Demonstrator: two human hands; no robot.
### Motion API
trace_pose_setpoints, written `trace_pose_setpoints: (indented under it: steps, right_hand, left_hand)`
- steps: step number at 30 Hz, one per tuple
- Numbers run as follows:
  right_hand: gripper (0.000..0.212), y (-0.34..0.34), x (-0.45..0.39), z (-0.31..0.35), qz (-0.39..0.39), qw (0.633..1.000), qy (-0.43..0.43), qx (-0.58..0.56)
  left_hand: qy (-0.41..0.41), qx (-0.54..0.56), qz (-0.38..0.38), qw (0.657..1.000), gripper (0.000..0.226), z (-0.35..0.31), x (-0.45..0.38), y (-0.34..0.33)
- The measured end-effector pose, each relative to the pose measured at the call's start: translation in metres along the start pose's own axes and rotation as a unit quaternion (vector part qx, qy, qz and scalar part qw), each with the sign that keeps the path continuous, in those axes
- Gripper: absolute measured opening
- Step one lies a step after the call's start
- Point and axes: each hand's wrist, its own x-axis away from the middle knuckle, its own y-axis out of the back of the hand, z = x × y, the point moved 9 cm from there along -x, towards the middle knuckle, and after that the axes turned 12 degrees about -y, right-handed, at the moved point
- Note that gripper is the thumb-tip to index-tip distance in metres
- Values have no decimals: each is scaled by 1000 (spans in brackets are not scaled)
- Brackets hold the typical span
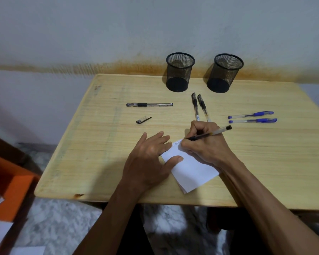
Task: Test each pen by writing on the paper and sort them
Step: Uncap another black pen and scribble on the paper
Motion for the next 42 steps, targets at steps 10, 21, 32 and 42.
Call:
trace_pose_setpoints:
  steps: [10, 21, 32, 42]
  right_hand:
    - [21, 2, 3, 6, -17, 999, 11, 31]
    - [34, 29, 0, -2, -41, 980, -43, -191]
    - [17, 62, 37, 15, -84, 986, -18, -146]
    - [15, 72, 50, 11, -84, 984, -47, -152]
  left_hand:
    - [1, 8, 2, 1000, 53, -1, 0, 1]
    - [77, 51, 57, 994, 57, 7, -1, -5]
    - [226, -39, -57, 972, 31, 63, -15, 45]
    - [212, -108, -26, 971, 16, 71, -31, 34]
